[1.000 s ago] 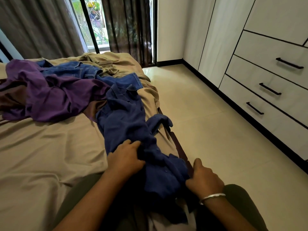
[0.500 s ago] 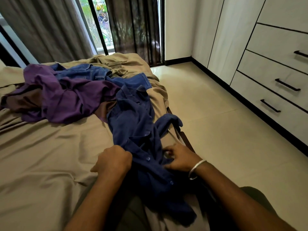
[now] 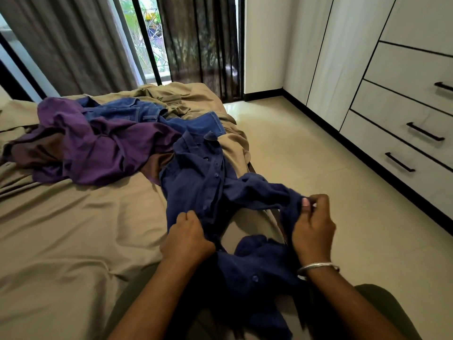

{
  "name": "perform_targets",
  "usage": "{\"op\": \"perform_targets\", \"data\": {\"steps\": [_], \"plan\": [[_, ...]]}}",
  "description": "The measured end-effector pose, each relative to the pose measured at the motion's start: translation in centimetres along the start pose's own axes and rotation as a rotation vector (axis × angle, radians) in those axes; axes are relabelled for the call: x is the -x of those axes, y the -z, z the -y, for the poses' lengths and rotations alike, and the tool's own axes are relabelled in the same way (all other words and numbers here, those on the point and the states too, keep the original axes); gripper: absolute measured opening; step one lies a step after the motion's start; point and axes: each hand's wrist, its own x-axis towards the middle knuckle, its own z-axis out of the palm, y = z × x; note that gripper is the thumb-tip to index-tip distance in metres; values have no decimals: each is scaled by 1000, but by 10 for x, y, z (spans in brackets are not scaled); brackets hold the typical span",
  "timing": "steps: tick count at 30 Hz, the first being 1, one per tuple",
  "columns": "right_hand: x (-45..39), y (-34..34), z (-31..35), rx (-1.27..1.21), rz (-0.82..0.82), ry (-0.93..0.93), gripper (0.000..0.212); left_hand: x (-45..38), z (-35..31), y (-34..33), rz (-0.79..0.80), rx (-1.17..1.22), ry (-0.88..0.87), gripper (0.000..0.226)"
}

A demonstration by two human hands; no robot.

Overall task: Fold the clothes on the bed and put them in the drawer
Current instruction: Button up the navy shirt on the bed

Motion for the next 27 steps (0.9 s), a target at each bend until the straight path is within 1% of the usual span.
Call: {"op": "perform_targets", "data": {"steps": [1, 2, 3, 5, 6, 7, 8, 9, 10, 11, 13, 14, 15, 16, 17, 18, 19, 21, 24, 25, 26, 27], "plan": [[-6, 4, -3, 20, 11, -16, 7, -1, 1, 0, 9, -3, 13, 46], [-12, 6, -9, 47, 87, -38, 6, -1, 0, 0, 7, -3, 13, 47], [-16, 7, -15, 65, 204, -75, 14, -1, -1, -1, -7, 4, 1, 51], [-18, 10, -26, 99, 469, -164, 43, 1, -2, -3, -52, 17, -44, 59], [-16, 11, -31, 157, 554, -152, 48, 1, -2, -4, -70, 10, -62, 62], [-15, 12, -38, 248, 583, -109, 40, 1, -3, -4, -82, -7, -70, 63], [-14, 14, -45, 331, 571, -66, 26, 2, -3, -4, -93, -19, -68, 59], [-15, 16, -49, 416, 535, -60, 15, 2, -2, -4, -106, -9, -59, 51], [-17, 19, -51, 504, 492, -85, 9, 2, -1, -4, -126, 23, -46, 40], [-19, 23, -55, 603, 456, -111, 7, 2, -1, -3, -156, 68, -34, 28], [-21, 24, -60, 744, 400, -49, 26, 2, -1, -1, -217, 153, -13, 11], [-20, 22, -59, 731, 374, 43, 34, 2, -2, 1, -246, 198, 3, 9], [-16, 16, -56, 661, 359, 166, 35, 3, -3, 4, -270, 243, 23, 8], [-12, 10, -48, 575, 383, 284, 31, 5, -4, 7, -291, 286, 44, 10], [-7, 1, -37, 495, 454, 358, 23, 6, -4, 9, -310, 321, 63, 14], [-2, -9, -24, 422, 540, 375, 16, 7, -4, 11, -327, 346, 83, 18], [3, -21, -12, 373, 634, 332, 12, 7, -3, 12, -335, 367, 105, 22], [10, -50, 4, 295, 764, 189, 18, 7, -1, 13, -333, 405, 154, 25], [15, -89, 18, 200, 831, -74, 41, 7, 0, 12, -312, 443, 192, 24], [16, -98, 20, 190, 847, -121, 47, 7, 0, 11, -305, 444, 189, 24], [19, -105, 22, 203, 863, -126, 49, 6, 0, 11, -298, 437, 178, 26], [21, -108, 22, 228, 863, -115, 44, 6, 1, 10, -290, 425, 168, 28]]}}
